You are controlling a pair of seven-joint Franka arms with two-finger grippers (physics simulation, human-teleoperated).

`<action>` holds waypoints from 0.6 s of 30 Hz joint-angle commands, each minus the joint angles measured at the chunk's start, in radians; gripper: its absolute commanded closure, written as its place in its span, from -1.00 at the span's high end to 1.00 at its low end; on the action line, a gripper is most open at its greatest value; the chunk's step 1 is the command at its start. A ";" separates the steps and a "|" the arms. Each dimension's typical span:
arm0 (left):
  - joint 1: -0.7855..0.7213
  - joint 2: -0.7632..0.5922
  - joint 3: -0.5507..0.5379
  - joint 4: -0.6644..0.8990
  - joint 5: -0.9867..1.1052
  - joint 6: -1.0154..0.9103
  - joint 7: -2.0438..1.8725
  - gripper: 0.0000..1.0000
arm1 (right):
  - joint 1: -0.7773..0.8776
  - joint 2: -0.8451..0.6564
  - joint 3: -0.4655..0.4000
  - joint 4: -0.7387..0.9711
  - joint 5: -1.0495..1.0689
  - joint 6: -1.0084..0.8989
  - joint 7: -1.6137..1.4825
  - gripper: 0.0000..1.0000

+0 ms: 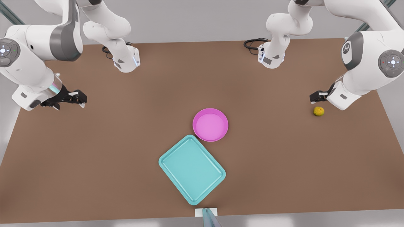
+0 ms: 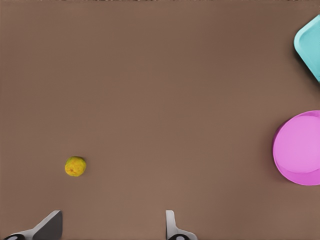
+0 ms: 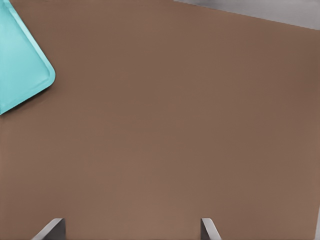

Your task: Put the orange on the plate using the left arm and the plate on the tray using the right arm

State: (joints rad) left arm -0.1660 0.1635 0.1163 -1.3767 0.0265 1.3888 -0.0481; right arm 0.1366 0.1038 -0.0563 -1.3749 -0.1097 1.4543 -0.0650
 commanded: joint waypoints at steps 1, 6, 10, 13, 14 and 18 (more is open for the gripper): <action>0.000 -0.001 0.000 -0.001 0.000 0.038 -0.019 1.00 | 0.000 -0.001 0.000 -0.001 0.002 0.060 -0.032 1.00; 0.094 0.053 0.060 -0.316 0.006 0.272 0.049 1.00 | 0.001 -0.001 0.000 -0.027 0.002 0.057 -0.030 1.00; 0.105 0.050 0.230 -0.630 0.004 0.624 0.349 1.00 | 0.005 -0.001 0.003 -0.038 0.002 0.057 -0.027 1.00; 0.108 0.079 0.293 -0.743 0.006 0.819 0.485 1.00 | 0.005 0.000 0.003 -0.041 0.002 0.057 -0.027 1.00; 0.109 0.086 0.293 -0.763 0.006 0.848 0.504 1.00 | 0.005 0.000 0.003 -0.041 0.002 0.058 -0.027 1.00; 0.158 0.139 0.295 -0.800 0.004 0.926 0.617 1.00 | 0.005 0.002 0.003 -0.046 0.002 0.057 -0.029 1.00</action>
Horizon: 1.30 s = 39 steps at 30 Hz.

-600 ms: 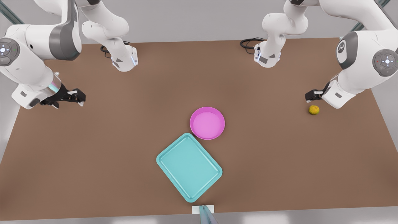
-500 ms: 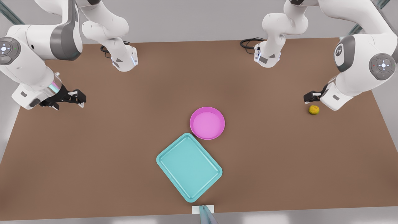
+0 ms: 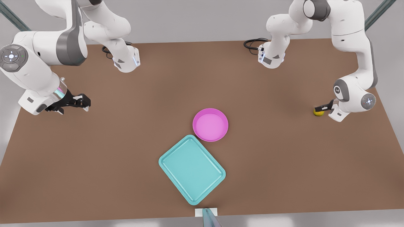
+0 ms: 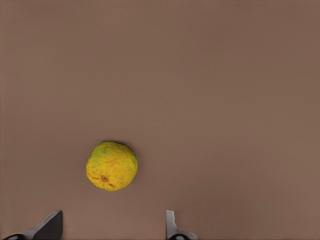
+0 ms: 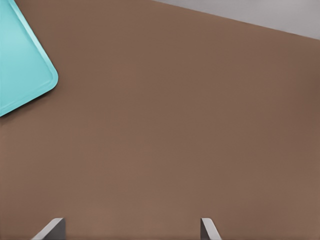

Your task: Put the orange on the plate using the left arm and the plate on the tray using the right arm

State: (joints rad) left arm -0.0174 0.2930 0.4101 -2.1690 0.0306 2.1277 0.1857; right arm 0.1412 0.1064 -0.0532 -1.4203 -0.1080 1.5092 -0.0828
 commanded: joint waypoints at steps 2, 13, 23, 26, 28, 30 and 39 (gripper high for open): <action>0.008 0.005 0.001 -0.058 -0.026 0.232 0.379 1.00 | 0.001 0.001 0.000 0.000 0.001 0.002 -0.011 1.00; 0.011 0.078 0.006 -0.098 -0.031 0.353 0.370 1.00 | 0.005 0.007 0.000 0.000 0.002 -0.007 -0.011 1.00; 0.013 0.127 0.003 -0.095 -0.034 0.351 0.345 1.00 | 0.006 0.010 0.000 -0.002 0.002 -0.007 -0.011 1.00; 0.013 0.133 0.003 -0.095 -0.034 0.340 0.345 1.00 | 0.006 0.009 0.000 -0.008 0.002 -0.006 -0.011 1.00; 0.011 0.132 0.003 -0.097 -0.032 0.324 0.347 1.00 | 0.006 0.010 0.000 -0.009 0.002 -0.006 -0.011 1.00; 0.013 0.133 0.003 -0.097 -0.032 0.324 0.347 1.00 | 0.006 0.010 0.000 -0.009 0.002 -0.006 -0.011 1.00; 0.016 0.147 0.003 -0.094 -0.034 0.336 0.345 0.74 | 0.006 0.015 0.000 -0.009 0.002 -0.006 -0.012 1.00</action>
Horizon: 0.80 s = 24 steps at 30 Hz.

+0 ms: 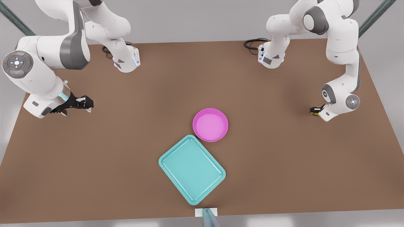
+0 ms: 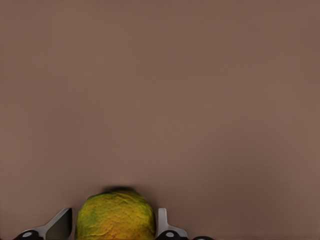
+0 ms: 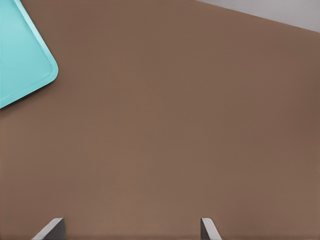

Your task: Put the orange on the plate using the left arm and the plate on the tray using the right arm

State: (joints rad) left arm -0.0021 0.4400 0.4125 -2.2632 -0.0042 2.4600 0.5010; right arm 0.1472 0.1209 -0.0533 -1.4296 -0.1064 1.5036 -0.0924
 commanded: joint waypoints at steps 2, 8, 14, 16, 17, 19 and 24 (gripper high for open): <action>-0.001 0.008 0.000 0.001 0.001 0.005 0.030 0.70 | 0.000 0.000 0.000 0.001 0.001 0.000 -0.003 1.00; -0.001 0.013 -0.003 -0.001 0.001 -0.006 0.030 0.34 | 0.000 0.000 0.000 0.000 0.001 0.000 -0.003 1.00; 0.001 -0.020 -0.003 0.001 0.001 -0.059 0.025 0.17 | 0.000 0.002 0.000 0.000 0.001 0.000 -0.003 1.00; -0.001 -0.033 -0.006 0.001 0.001 -0.092 -0.013 0.16 | 0.000 0.002 0.000 0.000 0.001 0.000 -0.003 1.00; -0.001 -0.030 -0.006 0.001 0.001 -0.092 -0.013 0.12 | 0.000 0.002 0.000 0.000 0.001 0.000 -0.003 1.00; -0.013 -0.041 -0.011 0.002 0.001 -0.116 -0.042 0.10 | 0.000 0.002 0.000 0.000 0.001 0.000 -0.003 1.00; -0.326 -0.092 -0.167 0.142 0.001 -0.302 -0.541 0.11 | 0.000 0.002 0.000 0.000 0.001 0.000 -0.004 1.00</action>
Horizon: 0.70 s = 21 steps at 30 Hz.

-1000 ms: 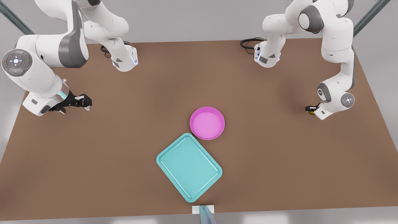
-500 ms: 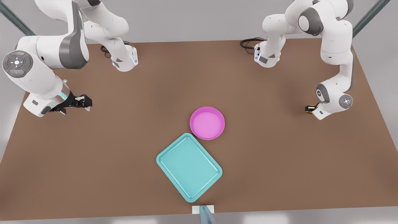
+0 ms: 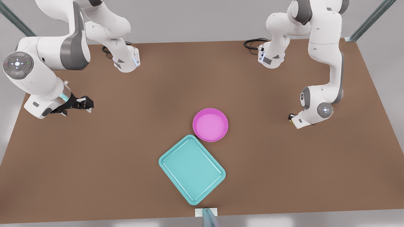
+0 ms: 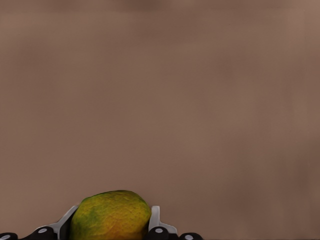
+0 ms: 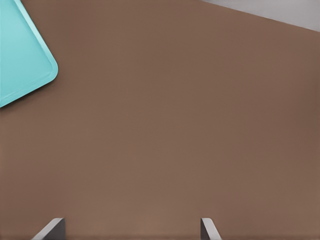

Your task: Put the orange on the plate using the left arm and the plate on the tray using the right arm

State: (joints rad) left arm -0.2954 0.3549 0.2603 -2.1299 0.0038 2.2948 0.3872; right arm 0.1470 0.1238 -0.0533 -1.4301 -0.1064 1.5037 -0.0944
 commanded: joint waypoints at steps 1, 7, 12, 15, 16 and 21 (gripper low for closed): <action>-0.152 0.036 -0.021 0.145 -0.008 -0.259 -0.582 0.11 | 0.000 -0.001 0.000 0.000 0.001 0.000 -0.002 1.00; -0.403 0.383 -0.219 0.717 -0.123 -0.410 -1.249 0.11 | 0.000 0.005 0.000 0.000 0.001 0.000 -0.001 1.00; -0.416 0.424 -0.217 0.739 -0.122 -0.316 -1.262 0.11 | 0.000 0.007 0.000 0.000 0.001 0.001 -0.001 1.00; -0.419 0.424 -0.219 0.740 -0.125 -0.316 -1.277 1.00 | 0.000 0.008 0.000 0.000 0.002 0.001 -0.001 1.00; -0.419 0.424 -0.219 0.740 -0.125 -0.316 -1.277 1.00 | 0.000 0.008 0.000 0.000 0.002 0.001 -0.001 1.00; -0.387 0.178 0.043 0.749 -0.125 -0.857 -0.790 1.00 | 0.028 0.071 0.000 -0.055 0.169 0.033 0.010 1.00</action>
State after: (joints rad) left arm -0.6914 0.5644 0.2789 -1.3828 -0.1212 1.7903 -0.3913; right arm 0.1579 0.1936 -0.0541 -1.4775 -0.0096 1.5171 -0.0929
